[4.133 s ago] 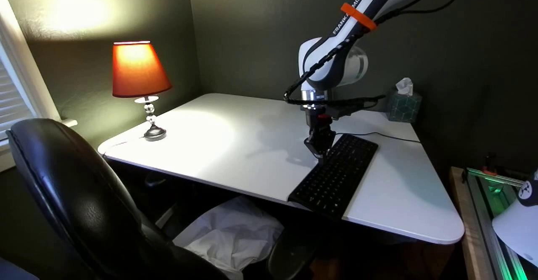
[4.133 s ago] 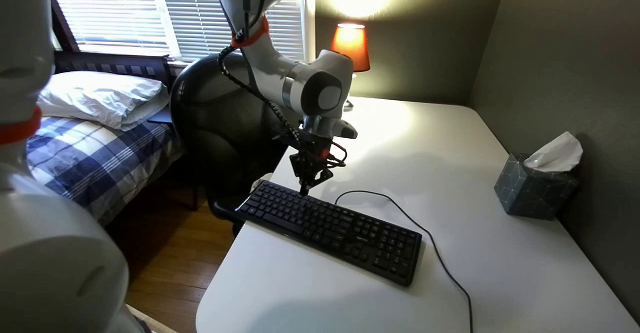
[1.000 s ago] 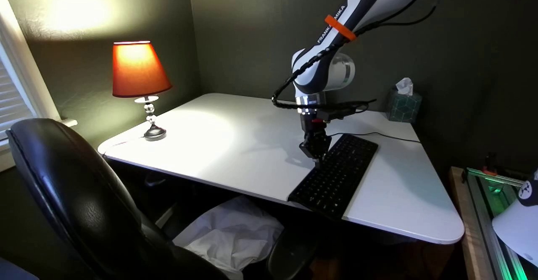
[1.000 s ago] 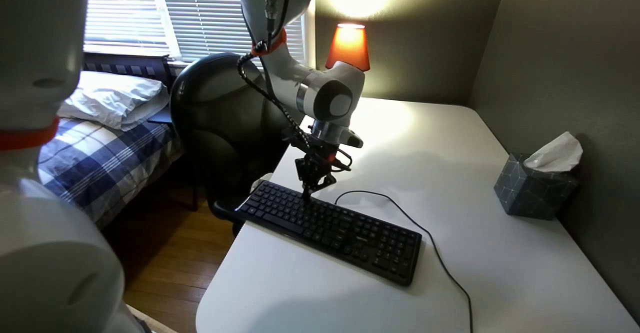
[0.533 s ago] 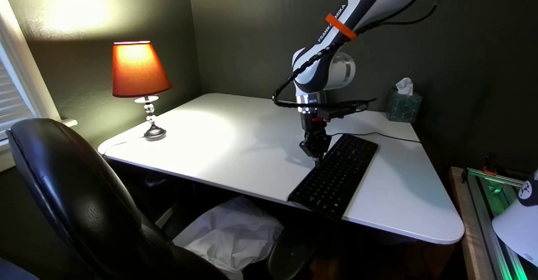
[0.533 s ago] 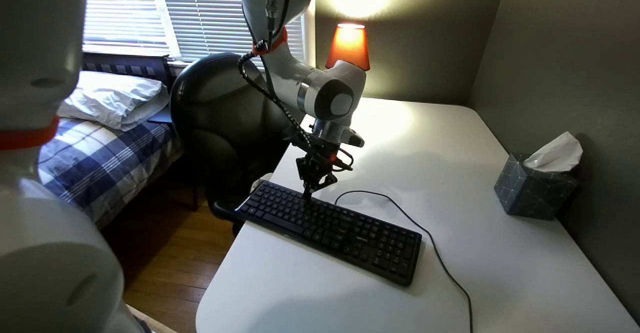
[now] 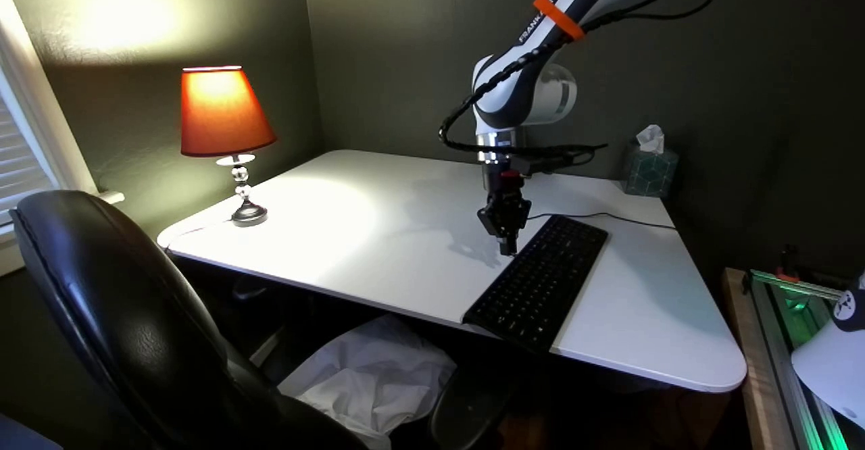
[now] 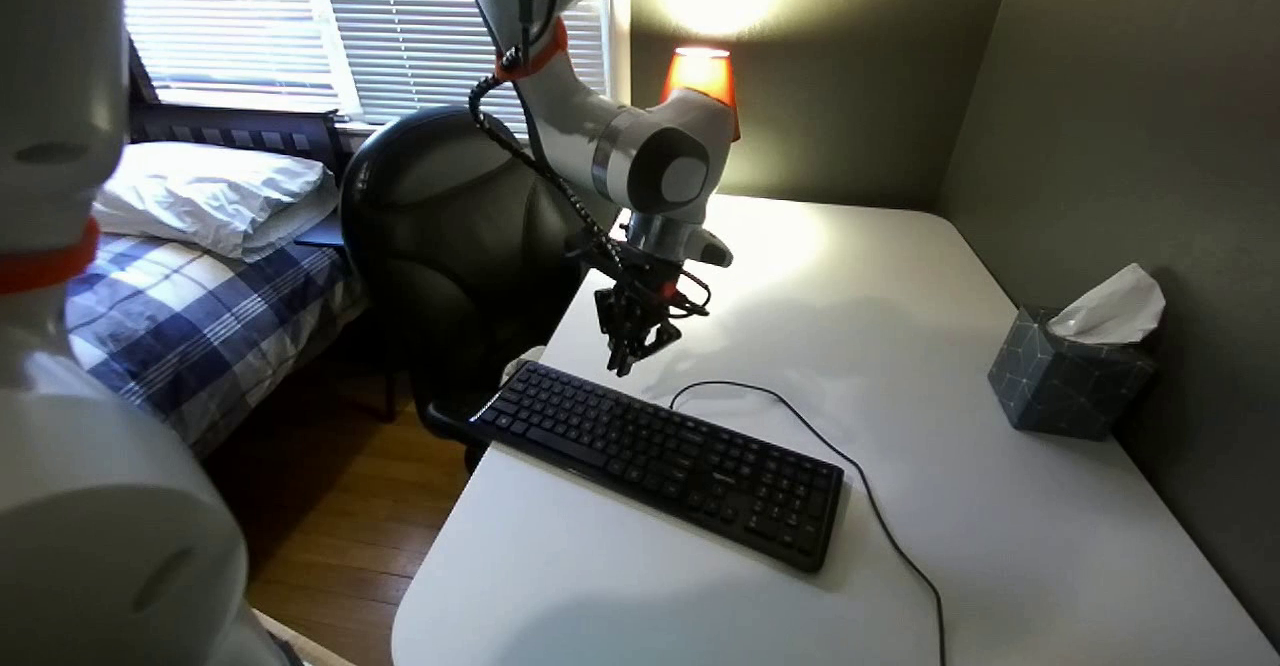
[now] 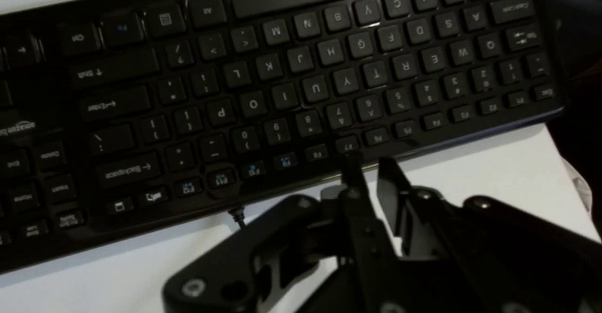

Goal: Press a key on the keyboard

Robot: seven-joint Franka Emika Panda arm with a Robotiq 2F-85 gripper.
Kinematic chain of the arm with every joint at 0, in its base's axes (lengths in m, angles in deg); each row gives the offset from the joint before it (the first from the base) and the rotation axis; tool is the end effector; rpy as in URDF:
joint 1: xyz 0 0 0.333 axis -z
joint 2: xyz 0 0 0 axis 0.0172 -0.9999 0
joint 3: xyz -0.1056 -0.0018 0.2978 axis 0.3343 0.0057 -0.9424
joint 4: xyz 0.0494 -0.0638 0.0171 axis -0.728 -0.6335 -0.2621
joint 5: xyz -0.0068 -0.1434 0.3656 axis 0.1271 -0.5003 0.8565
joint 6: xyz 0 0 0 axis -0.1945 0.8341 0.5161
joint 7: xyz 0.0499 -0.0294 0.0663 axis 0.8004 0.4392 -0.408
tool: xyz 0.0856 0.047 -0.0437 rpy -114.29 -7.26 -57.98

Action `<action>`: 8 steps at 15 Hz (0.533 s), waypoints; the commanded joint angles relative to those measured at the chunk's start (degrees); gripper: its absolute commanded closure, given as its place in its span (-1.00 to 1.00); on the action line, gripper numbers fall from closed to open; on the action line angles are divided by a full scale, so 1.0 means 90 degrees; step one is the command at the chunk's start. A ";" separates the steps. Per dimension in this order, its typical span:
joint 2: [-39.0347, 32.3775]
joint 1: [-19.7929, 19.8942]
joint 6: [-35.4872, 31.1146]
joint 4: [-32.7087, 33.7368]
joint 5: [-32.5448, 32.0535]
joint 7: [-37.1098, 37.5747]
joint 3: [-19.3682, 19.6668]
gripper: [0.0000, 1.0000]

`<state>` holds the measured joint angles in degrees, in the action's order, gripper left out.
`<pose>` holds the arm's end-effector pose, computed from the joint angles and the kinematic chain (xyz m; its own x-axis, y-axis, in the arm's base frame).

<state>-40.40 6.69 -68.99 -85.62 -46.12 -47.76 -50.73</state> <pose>0.5254 -0.0560 0.1988 0.9304 -0.2478 -0.2701 -0.2866 -0.9512 -0.1144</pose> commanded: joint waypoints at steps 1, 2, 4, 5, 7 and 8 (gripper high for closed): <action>0.0440 -0.0028 -0.0190 -0.0381 0.0051 -0.0043 0.0024 0.02; 0.0523 -0.0032 -0.0230 -0.0433 0.0054 -0.0041 0.0027 -0.11; 0.0672 -0.0039 -0.0302 -0.0521 0.0060 -0.0026 0.0035 -0.42; 0.0751 -0.0042 -0.0332 -0.0567 0.0062 -0.0027 0.0038 -0.55; 0.0898 -0.0055 -0.0441 -0.0674 0.0044 -0.0015 0.0045 -0.86; 0.0961 -0.0064 -0.0485 -0.0719 0.0023 0.0004 0.0051 -1.00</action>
<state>-34.97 6.67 -70.90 -88.65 -46.12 -47.76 -50.66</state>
